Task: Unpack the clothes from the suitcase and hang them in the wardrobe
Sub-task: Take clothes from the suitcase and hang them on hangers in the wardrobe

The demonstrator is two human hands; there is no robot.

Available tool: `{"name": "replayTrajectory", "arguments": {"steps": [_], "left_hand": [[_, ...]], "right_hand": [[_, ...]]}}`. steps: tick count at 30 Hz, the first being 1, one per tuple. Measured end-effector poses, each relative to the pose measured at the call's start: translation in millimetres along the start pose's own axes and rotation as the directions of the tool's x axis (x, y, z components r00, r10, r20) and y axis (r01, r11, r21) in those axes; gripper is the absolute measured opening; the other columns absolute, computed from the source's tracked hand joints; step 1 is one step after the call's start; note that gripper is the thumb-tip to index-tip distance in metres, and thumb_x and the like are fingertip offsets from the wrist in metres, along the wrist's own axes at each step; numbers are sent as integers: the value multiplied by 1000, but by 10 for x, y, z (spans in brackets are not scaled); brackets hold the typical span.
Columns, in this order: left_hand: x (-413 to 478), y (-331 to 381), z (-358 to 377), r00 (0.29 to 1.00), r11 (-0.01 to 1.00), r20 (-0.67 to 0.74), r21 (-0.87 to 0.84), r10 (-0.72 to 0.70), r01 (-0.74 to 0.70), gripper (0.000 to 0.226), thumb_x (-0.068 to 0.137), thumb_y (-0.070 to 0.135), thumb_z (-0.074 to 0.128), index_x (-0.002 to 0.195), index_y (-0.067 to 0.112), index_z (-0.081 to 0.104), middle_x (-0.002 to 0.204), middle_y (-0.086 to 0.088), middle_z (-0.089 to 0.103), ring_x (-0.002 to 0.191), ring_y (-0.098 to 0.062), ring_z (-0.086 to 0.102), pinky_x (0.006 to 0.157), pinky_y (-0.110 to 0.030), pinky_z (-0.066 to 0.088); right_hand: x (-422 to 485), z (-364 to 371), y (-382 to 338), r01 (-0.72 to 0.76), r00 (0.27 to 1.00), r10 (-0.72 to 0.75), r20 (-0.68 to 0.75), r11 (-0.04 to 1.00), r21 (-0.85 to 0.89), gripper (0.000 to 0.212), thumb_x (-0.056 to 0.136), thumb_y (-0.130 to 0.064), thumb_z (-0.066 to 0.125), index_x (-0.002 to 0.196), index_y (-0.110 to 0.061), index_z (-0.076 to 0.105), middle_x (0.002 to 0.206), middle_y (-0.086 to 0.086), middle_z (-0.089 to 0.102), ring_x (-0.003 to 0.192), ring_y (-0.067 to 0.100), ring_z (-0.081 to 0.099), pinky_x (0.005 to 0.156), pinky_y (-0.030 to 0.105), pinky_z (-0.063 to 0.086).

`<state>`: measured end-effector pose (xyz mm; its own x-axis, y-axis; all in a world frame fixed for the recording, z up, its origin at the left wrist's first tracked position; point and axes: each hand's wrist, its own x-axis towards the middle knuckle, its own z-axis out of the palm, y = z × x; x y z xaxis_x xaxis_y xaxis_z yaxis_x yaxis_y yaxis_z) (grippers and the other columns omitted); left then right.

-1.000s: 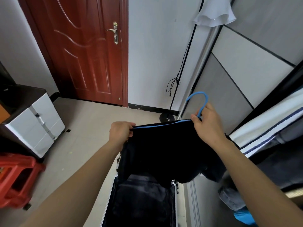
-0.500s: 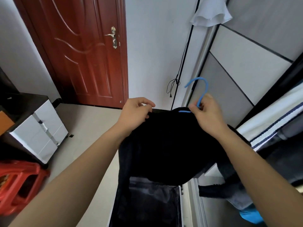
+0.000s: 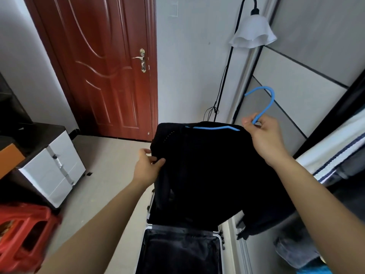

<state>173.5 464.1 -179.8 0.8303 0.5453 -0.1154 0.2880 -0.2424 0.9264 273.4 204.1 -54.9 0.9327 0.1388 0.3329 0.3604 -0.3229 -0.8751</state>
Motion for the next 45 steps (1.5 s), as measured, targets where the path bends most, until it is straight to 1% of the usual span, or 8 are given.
{"name": "replayTrajectory", "arguments": {"steps": [5, 10, 15, 22, 25, 28, 39, 45], "left_hand": [[224, 14, 12, 994, 995, -75, 67, 76, -71, 63, 87, 25, 70, 138, 11, 36, 136, -11, 43, 123, -28, 48, 98, -37, 41], [313, 56, -34, 968, 962, -93, 169, 232, -214, 13, 96, 20, 54, 98, 9, 60, 92, -8, 66, 90, -29, 62, 66, -30, 41], [323, 409, -334, 935, 936, -103, -53, 340, -347, 35, 103, 25, 39, 73, 11, 50, 69, 6, 48, 64, -8, 44, 62, -20, 37], [292, 627, -441, 912, 904, -21, -125, 409, -408, 43, 92, 45, 45, 84, 6, 61, 77, 3, 57, 72, -10, 50, 73, -29, 40], [171, 795, -344, 772, 742, 161, 212, 615, -636, 31, 97, 49, 45, 89, 25, 62, 89, 11, 63, 83, -6, 57, 77, -23, 43], [113, 834, -174, 723, 498, 432, 529, 539, -687, 44, 96, 56, 36, 70, 22, 46, 68, 5, 53, 67, -17, 52, 60, -34, 36], [85, 1110, -77, 642, 507, 226, 448, 732, -736, 53, 88, 63, 42, 60, 18, 44, 51, 1, 50, 54, -15, 52, 49, -31, 30], [198, 1331, -232, 638, 553, 235, 341, 733, -760, 49, 87, 58, 53, 57, 19, 53, 49, 1, 52, 52, -15, 56, 51, -31, 38]], "right_hand": [[-4, -34, -152, 15, 1000, -15, -2, 1000, -18, 28, 95, -15, 60, 69, -19, 50, 67, -2, 49, 65, 12, 45, 66, 23, 37], [-6, -131, -193, 44, 999, -44, 3, 996, -80, 23, 95, -14, 59, 73, -16, 54, 68, -1, 50, 65, 12, 47, 67, 23, 39], [-35, -279, -166, 86, 995, -66, 71, 937, -338, 27, 94, -12, 58, 68, -13, 50, 67, 7, 53, 58, 14, 44, 60, 27, 36], [58, -312, -313, 71, 996, -74, -53, 996, -62, 29, 92, -4, 59, 66, -16, 51, 73, 13, 54, 72, 20, 49, 72, 31, 39], [39, -153, -290, 57, 998, -57, 1, 996, -71, 27, 92, -10, 62, 69, -20, 53, 71, 14, 52, 65, 22, 45, 67, 32, 37], [36, -68, -320, 96, 995, -96, 10, 993, -75, 25, 93, -12, 62, 69, -15, 53, 68, 11, 48, 63, 21, 43, 65, 31, 36], [-113, -373, -242, 103, 958, -60, 280, 985, -141, 17, 83, -14, 76, 94, -3, 69, 80, -2, 67, 70, 7, 59, 71, 18, 45], [-280, -1012, 353, -157, 949, 229, 219, 940, -302, 20, 77, -29, 79, 82, -9, 78, 77, 9, 75, 70, 15, 67, 75, 40, 56]]}}
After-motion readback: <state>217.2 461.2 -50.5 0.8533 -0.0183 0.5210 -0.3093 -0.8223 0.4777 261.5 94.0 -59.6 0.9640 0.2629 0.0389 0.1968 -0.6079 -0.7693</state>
